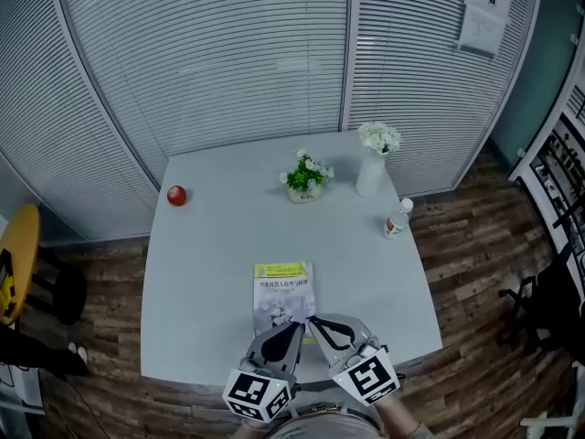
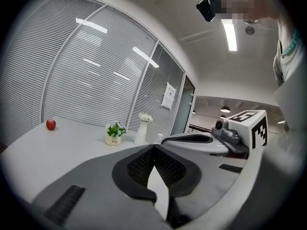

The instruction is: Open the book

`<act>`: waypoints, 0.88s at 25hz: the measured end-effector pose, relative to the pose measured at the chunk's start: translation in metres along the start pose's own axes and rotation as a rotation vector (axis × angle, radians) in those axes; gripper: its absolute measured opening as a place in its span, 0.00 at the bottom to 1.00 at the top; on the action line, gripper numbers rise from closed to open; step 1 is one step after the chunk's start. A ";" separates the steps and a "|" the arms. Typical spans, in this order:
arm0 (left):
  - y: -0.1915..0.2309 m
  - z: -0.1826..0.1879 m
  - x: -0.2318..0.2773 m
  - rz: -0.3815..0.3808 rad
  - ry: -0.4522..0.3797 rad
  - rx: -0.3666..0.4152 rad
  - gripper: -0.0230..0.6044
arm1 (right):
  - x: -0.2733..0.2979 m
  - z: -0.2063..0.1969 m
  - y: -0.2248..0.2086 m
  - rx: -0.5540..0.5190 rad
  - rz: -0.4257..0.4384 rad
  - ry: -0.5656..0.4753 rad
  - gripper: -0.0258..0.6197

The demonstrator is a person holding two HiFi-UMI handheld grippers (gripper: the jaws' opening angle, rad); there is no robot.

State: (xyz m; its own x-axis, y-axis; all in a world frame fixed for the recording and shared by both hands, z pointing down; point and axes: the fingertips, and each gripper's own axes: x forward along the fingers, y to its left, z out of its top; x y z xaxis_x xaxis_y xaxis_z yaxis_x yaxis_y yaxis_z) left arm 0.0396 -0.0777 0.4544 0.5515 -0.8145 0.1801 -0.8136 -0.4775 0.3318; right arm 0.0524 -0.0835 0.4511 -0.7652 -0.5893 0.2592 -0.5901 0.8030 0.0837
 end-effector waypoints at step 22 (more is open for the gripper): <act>0.022 -0.015 0.028 0.013 0.052 -0.003 0.03 | 0.013 -0.015 -0.027 0.008 0.000 0.023 0.04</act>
State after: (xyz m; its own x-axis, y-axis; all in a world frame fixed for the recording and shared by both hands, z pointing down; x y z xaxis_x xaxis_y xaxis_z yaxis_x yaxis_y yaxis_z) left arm 0.0399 -0.1060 0.4805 0.5496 -0.8024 0.2326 -0.8204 -0.4658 0.3316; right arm 0.0625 -0.1114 0.4664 -0.7590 -0.5871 0.2815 -0.5922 0.8022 0.0763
